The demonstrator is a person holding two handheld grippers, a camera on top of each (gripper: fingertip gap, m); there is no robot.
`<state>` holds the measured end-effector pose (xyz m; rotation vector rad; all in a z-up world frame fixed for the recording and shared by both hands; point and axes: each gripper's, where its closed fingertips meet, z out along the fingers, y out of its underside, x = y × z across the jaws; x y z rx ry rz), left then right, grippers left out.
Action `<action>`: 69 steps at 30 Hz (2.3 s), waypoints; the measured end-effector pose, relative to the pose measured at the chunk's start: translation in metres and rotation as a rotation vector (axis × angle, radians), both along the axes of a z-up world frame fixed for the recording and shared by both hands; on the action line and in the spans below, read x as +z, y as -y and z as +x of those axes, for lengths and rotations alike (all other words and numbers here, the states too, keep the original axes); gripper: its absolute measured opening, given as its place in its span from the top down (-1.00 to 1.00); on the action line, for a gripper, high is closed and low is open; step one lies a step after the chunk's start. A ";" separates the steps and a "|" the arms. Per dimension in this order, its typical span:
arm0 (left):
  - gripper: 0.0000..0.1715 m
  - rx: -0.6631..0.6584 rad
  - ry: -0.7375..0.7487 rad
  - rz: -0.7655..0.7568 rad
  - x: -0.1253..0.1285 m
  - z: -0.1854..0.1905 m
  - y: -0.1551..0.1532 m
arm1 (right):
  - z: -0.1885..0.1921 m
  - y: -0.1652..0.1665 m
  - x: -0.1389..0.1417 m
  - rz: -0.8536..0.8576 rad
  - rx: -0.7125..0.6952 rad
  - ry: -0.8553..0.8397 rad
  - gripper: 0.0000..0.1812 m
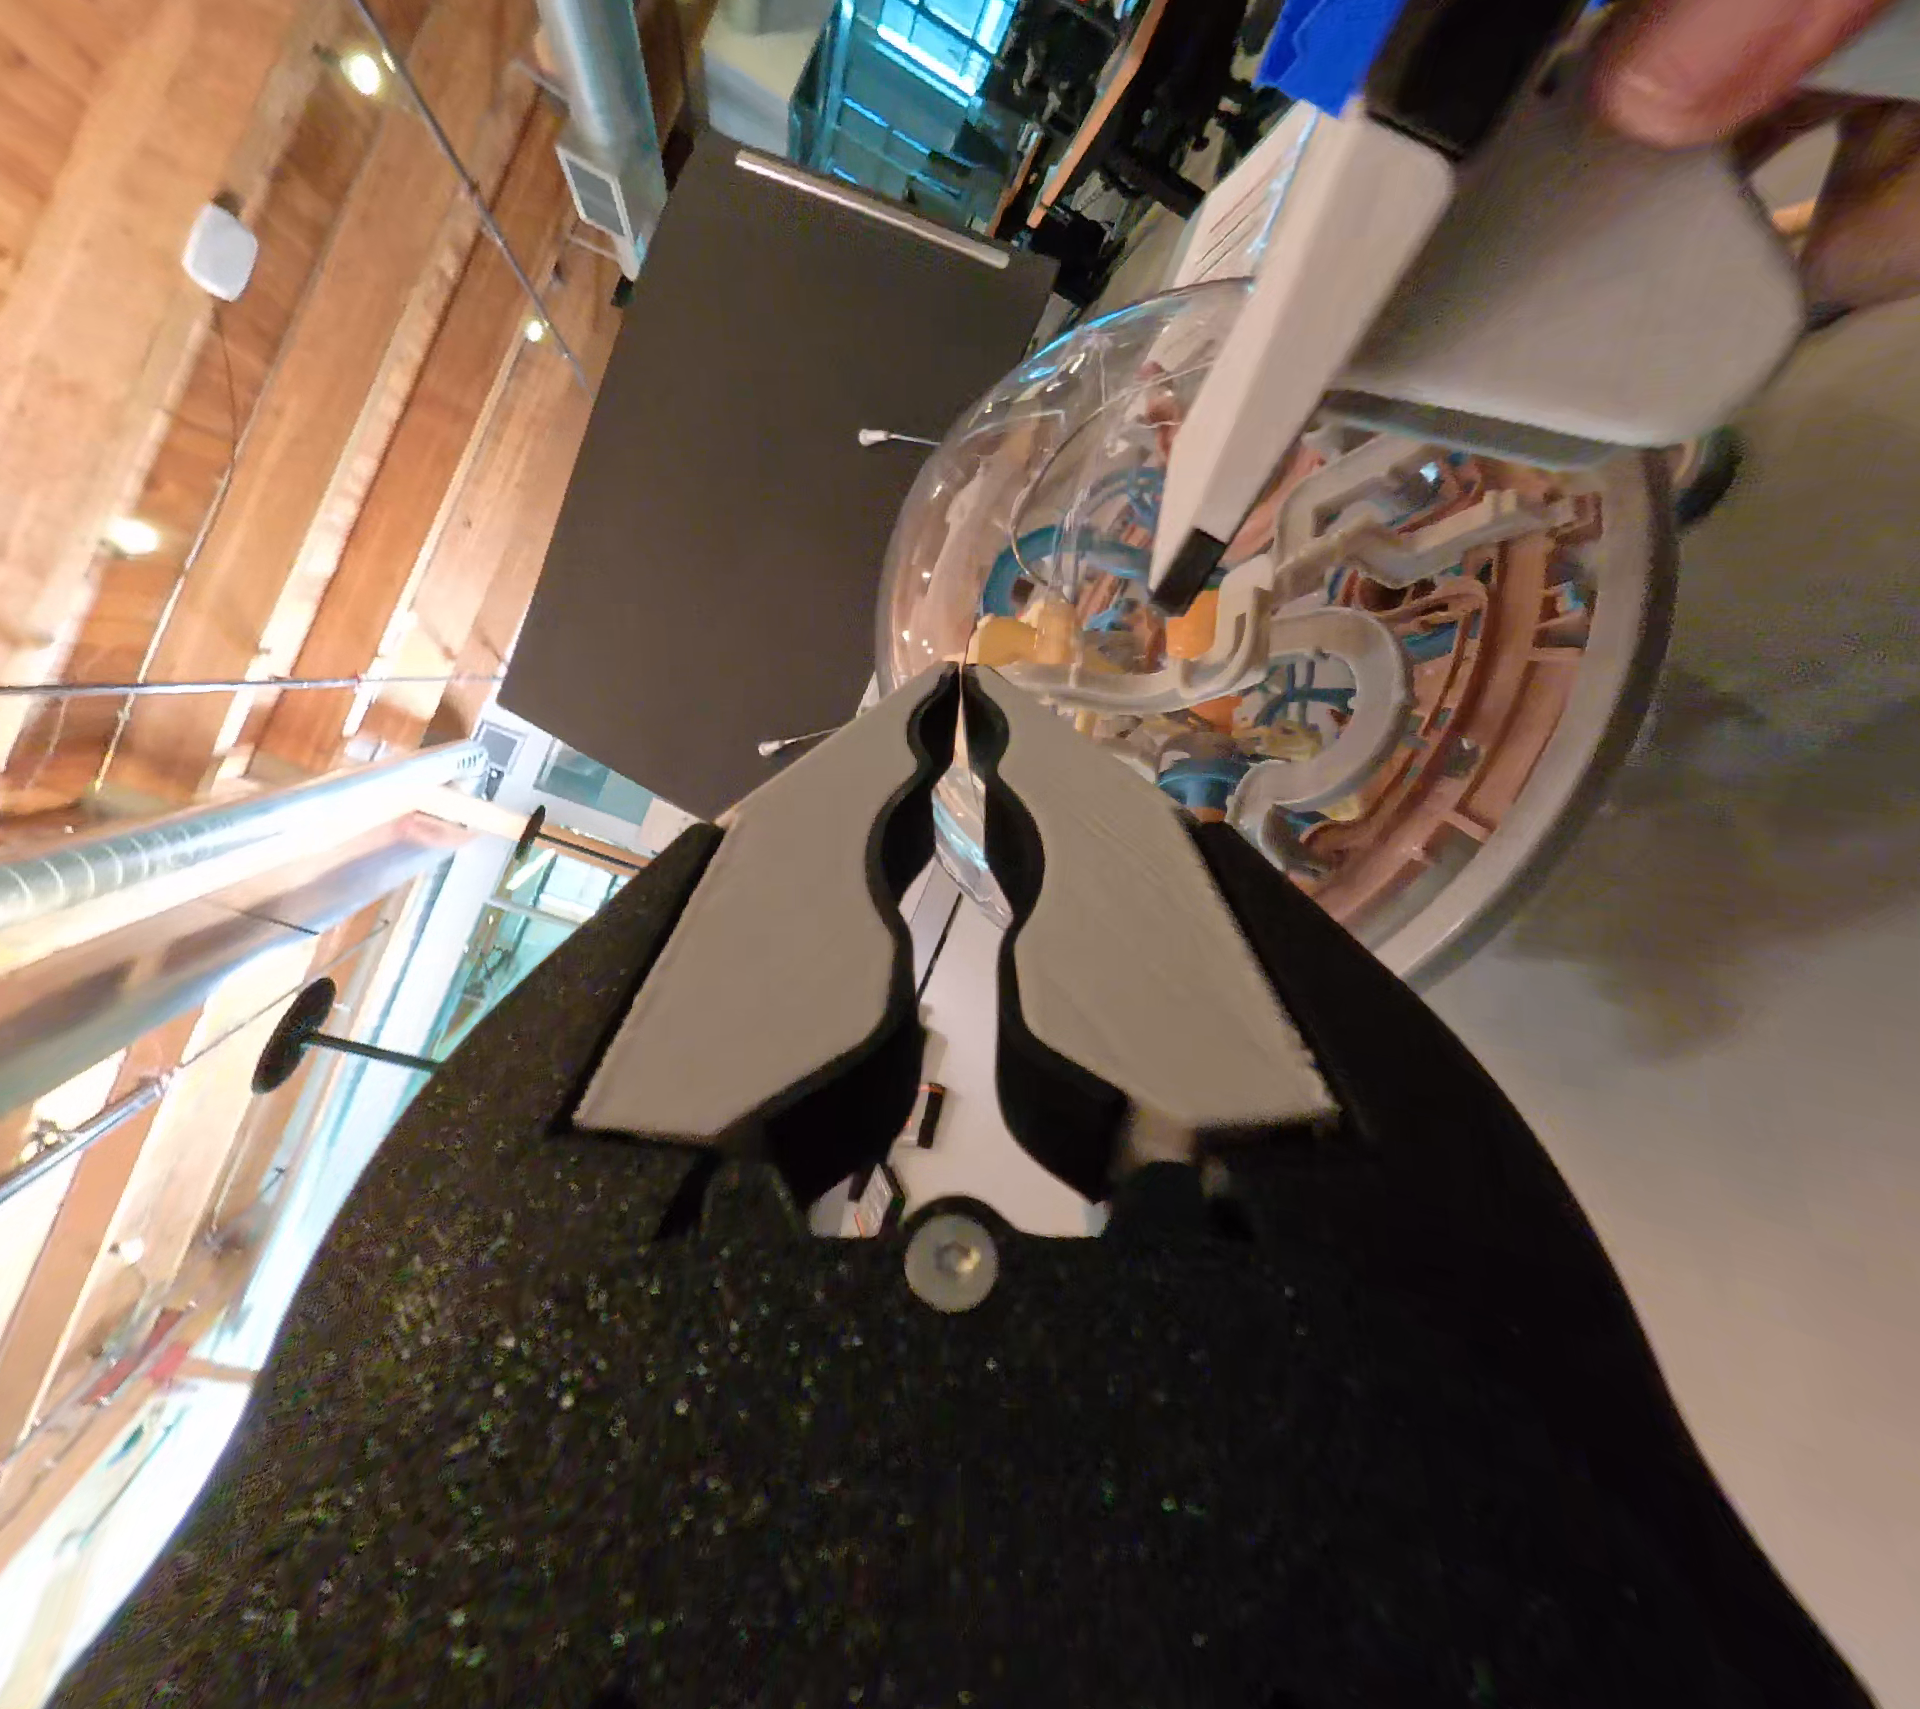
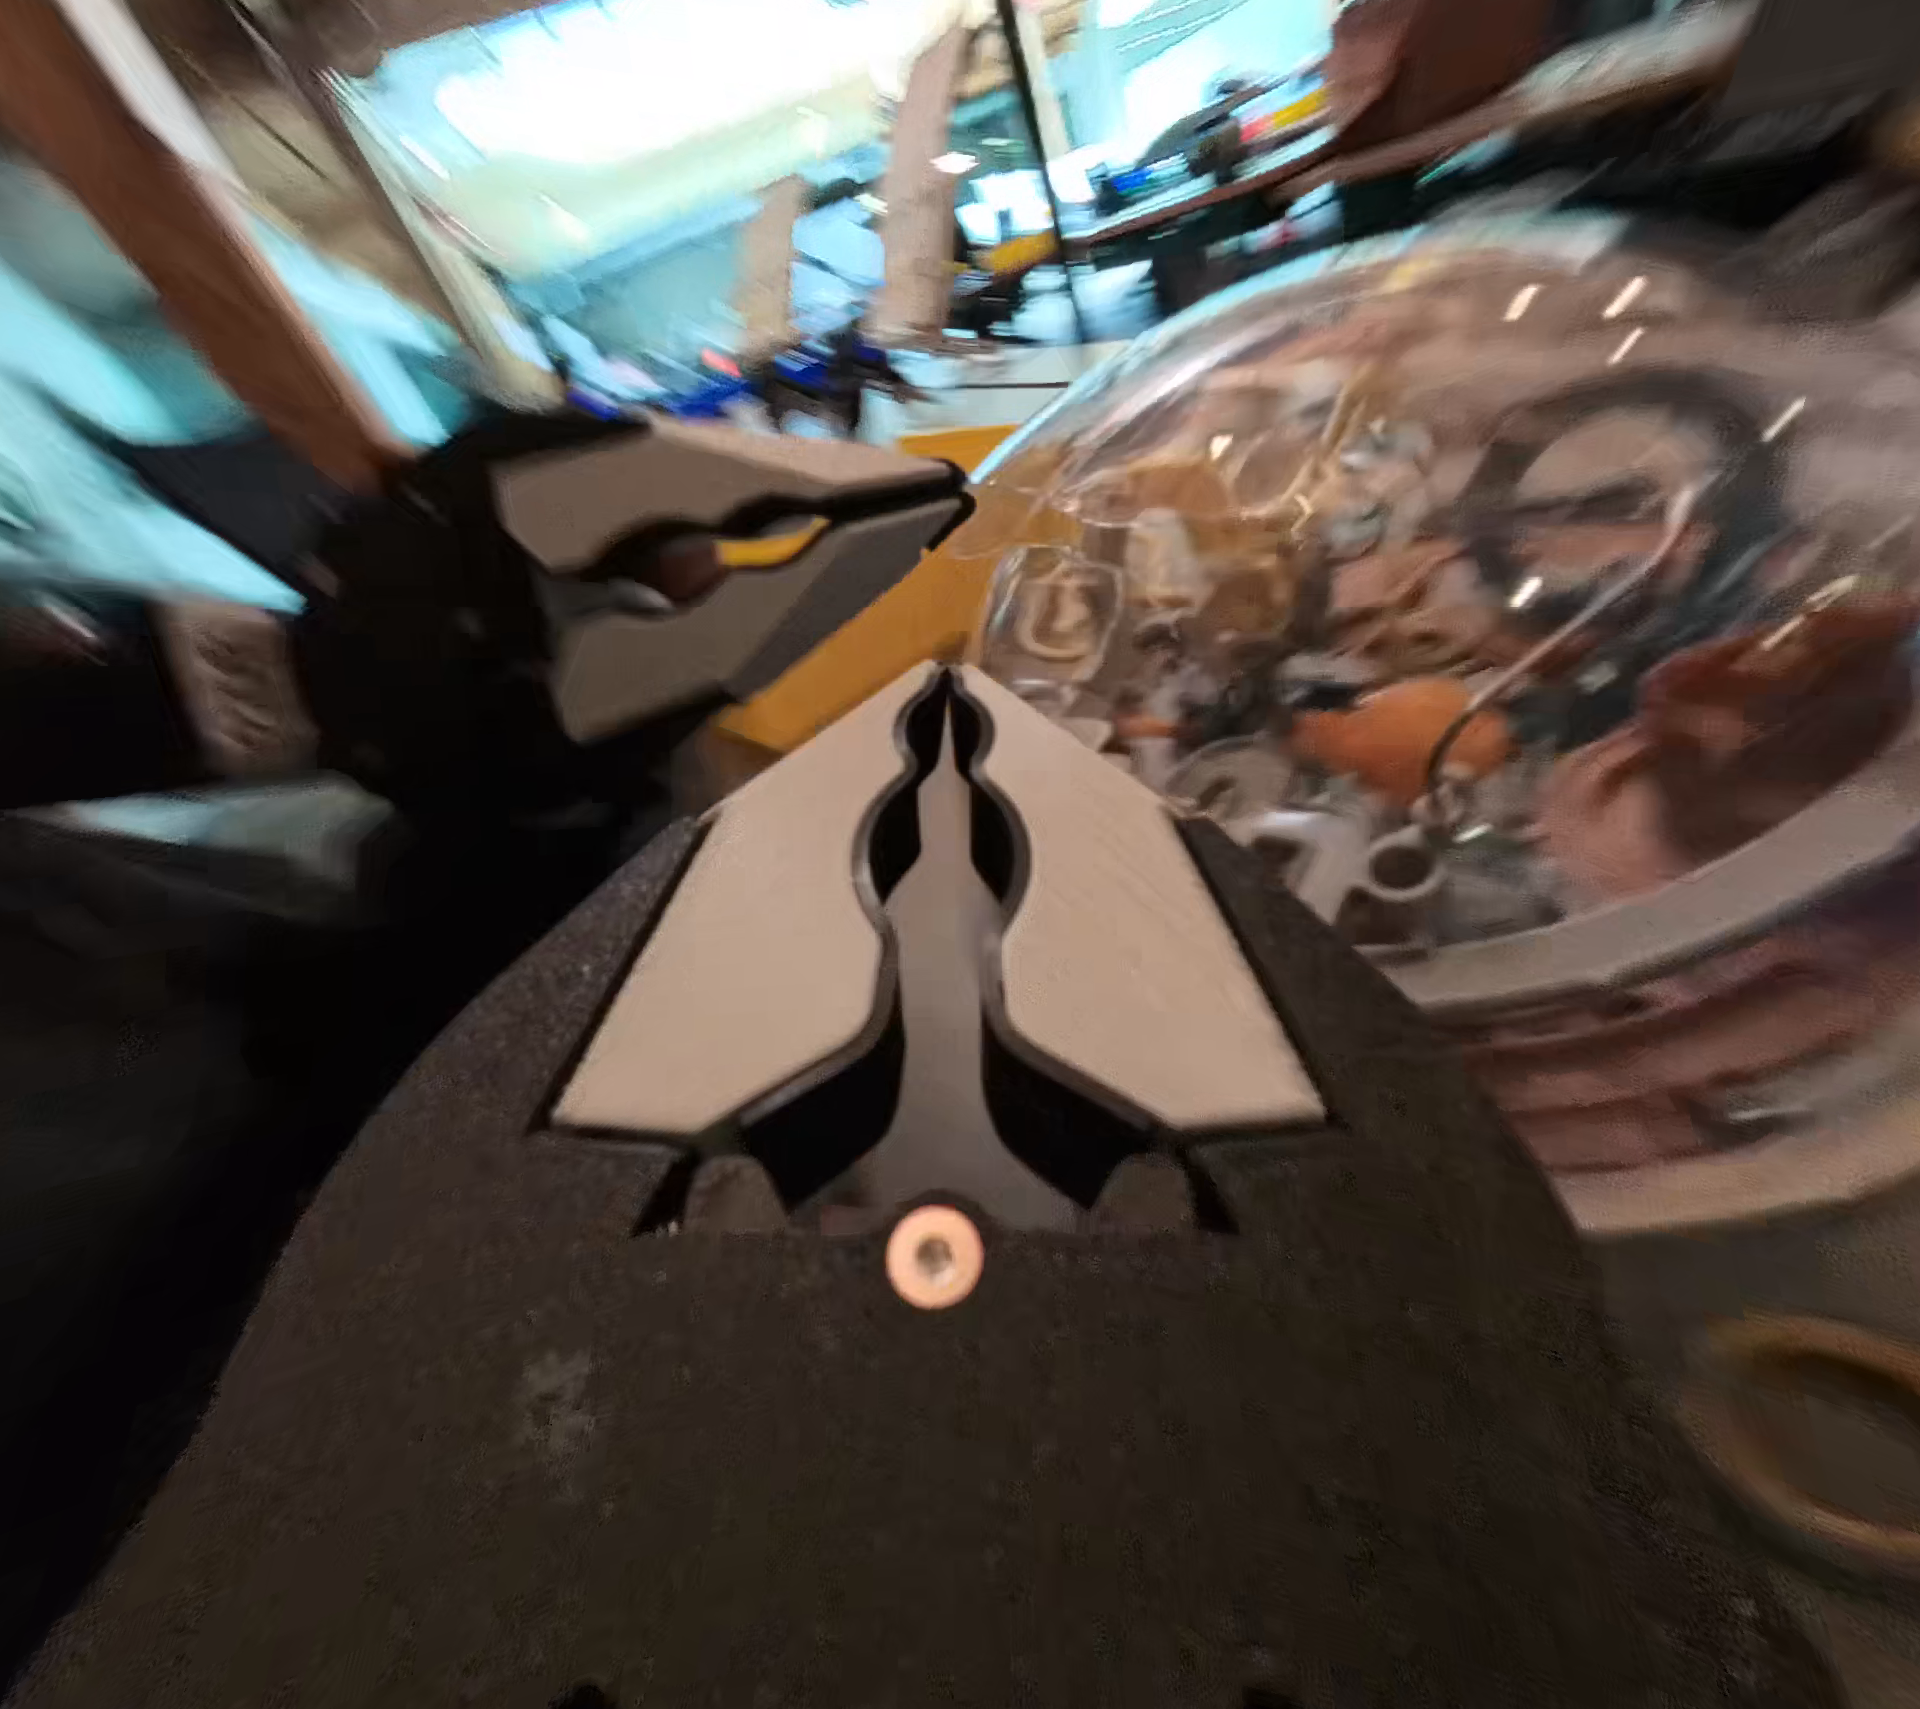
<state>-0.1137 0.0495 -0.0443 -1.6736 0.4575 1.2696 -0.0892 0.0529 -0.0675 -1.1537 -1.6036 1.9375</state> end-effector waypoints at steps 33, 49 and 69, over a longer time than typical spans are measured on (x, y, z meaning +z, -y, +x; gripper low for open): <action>1.00 0.021 -0.015 -0.067 0.010 0.033 0.004 | 0.008 -0.003 0.008 1.282 -0.048 -0.335 0.57; 0.65 -0.073 0.499 0.636 0.080 -0.120 0.060 | -0.027 -0.076 0.004 0.526 -0.517 -0.087 0.76; 0.97 -0.452 1.131 0.102 0.004 -0.030 0.022 | 0.006 -0.118 -0.018 -0.225 -0.149 0.092 0.71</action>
